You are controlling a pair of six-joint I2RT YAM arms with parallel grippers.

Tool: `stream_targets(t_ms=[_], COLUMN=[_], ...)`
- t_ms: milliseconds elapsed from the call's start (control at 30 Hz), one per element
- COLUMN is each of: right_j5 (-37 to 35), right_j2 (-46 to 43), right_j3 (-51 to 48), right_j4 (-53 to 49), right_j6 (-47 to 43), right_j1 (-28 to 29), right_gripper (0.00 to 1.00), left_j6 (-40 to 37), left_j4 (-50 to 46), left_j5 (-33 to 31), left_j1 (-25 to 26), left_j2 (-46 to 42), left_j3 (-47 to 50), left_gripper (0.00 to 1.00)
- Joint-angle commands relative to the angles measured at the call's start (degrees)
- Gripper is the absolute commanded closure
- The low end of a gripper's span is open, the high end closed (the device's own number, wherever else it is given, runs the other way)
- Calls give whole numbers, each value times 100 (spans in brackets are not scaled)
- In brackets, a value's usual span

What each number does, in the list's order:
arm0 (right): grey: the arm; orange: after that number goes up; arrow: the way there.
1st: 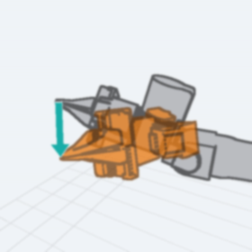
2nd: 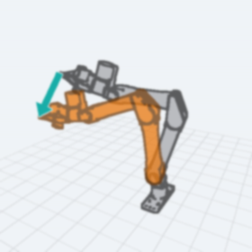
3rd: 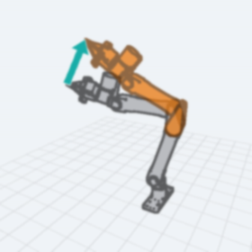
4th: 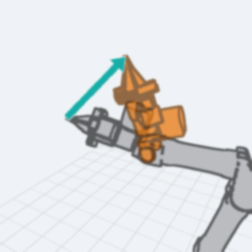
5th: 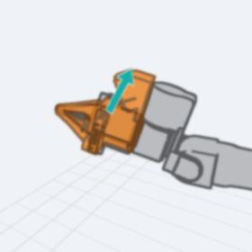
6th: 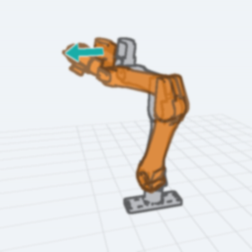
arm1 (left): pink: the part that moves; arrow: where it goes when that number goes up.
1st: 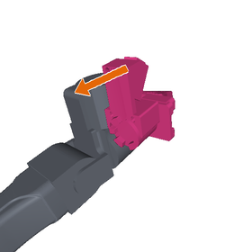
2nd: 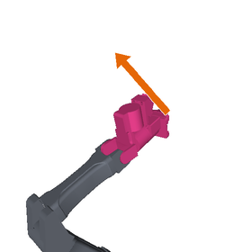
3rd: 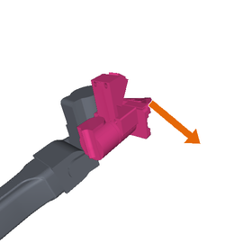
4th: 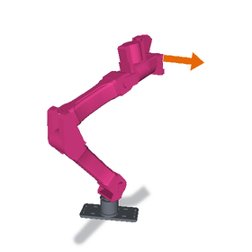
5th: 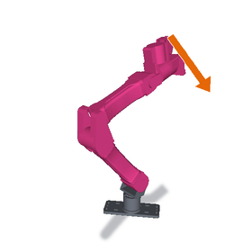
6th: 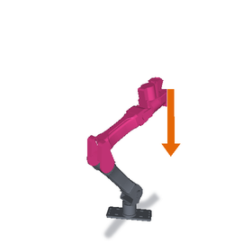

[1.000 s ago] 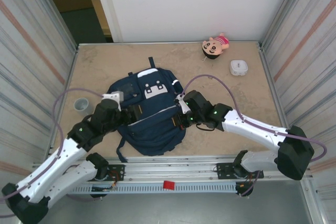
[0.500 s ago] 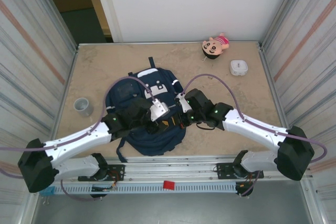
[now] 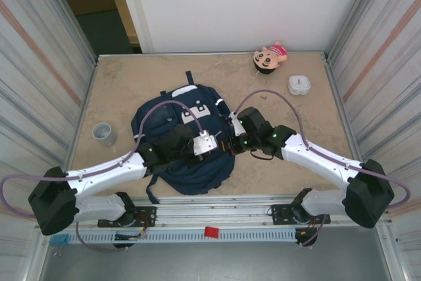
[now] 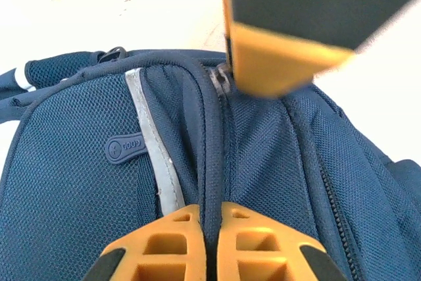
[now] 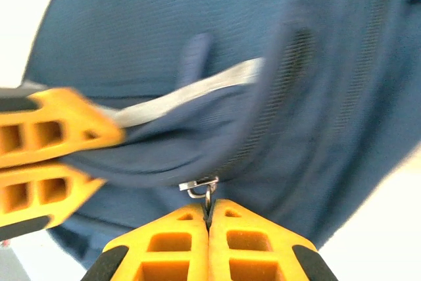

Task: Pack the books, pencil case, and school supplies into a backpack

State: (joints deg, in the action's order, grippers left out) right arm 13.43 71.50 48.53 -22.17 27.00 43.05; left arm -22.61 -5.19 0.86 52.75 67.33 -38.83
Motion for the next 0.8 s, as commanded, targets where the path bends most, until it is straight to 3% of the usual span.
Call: stream_targets(t_ms=[0, 100, 400, 767], right_j5=[-685, -690, -526, 230], right_j2=[-90, -60, 585, 1079], right_j3=[132, 174, 496, 463], right_j4=[-676, -551, 113, 927], right_j6=[131, 96, -114, -310], right_j1=[-395, -587, -1087, -1315], right_gripper=[100, 100, 100, 100], left_j6=[-299, -418, -881, -980], left_j4=[-63, -152, -96, -77], left_j5=[-69, 154, 1692, 2204], left_j1=[2, 6, 4, 1], left_j2=[-343, -412, -552, -693], left_j3=[133, 172, 160, 323], left_gripper=[100, 100, 100, 100])
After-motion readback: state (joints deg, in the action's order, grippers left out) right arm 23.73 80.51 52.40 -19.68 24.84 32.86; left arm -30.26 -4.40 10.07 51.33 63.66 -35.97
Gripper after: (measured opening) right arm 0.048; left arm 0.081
